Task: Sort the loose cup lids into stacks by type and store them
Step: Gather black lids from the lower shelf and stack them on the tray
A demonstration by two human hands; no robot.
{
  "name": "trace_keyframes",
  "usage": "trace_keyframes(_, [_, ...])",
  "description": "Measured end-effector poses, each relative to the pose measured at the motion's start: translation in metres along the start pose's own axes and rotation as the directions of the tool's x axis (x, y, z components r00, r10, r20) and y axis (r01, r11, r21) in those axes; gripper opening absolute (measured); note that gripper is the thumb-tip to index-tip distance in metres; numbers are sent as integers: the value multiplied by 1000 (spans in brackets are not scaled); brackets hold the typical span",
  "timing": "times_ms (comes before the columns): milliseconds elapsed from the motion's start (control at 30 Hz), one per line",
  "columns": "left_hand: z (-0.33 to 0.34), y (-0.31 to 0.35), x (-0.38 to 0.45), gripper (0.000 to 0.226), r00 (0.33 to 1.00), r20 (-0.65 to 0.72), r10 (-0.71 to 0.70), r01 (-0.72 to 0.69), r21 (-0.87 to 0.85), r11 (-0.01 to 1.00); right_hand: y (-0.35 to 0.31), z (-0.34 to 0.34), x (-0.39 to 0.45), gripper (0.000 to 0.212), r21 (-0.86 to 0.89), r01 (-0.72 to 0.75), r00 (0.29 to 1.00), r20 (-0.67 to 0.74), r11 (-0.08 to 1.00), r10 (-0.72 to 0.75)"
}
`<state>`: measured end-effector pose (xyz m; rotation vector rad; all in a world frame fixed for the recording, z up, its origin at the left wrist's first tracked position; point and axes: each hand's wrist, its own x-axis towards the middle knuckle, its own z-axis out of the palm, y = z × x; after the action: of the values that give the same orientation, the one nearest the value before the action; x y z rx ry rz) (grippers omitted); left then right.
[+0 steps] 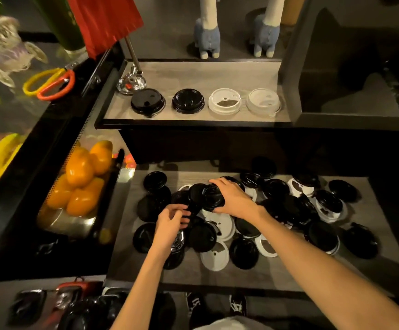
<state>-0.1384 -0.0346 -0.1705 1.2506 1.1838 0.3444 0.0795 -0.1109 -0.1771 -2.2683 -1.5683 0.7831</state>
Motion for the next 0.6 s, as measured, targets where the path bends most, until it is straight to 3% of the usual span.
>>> trace_keyframes(100, [5, 5, -7, 19, 1000, 13, 24, -24, -31, 999, 3, -2, -11, 92, 82, 37, 993, -117, 996, -27])
trace_keyframes(167, [12, 12, -13, 29, 999, 47, 26, -21, -109, 994, -4, -3, -26, 91, 210, 58, 972, -237, 976, -6])
trace_keyframes(267, [24, 20, -19, 47, 965, 258, 34, 67, -373, 926, -27, -1, -54, 90, 361, 56, 957, -286, 931, 53])
trace_keyframes(367, [36, 21, -27, 46, 913, 405, 56, 187, -535, 824, -43, 12, -71, 93, 382, 25, 959, -270, 924, 86])
trace_keyframes(500, [41, 10, -23, 46, 928, 366, -75, 318, -670, 671, -37, 19, -77, 86, 421, 36, 966, -247, 906, 76])
trace_keyframes(600, [30, -1, -16, 51, 933, 325, -156, 348, -699, 625, -6, 10, -69, 69, 397, -55, 940, -290, 916, 182])
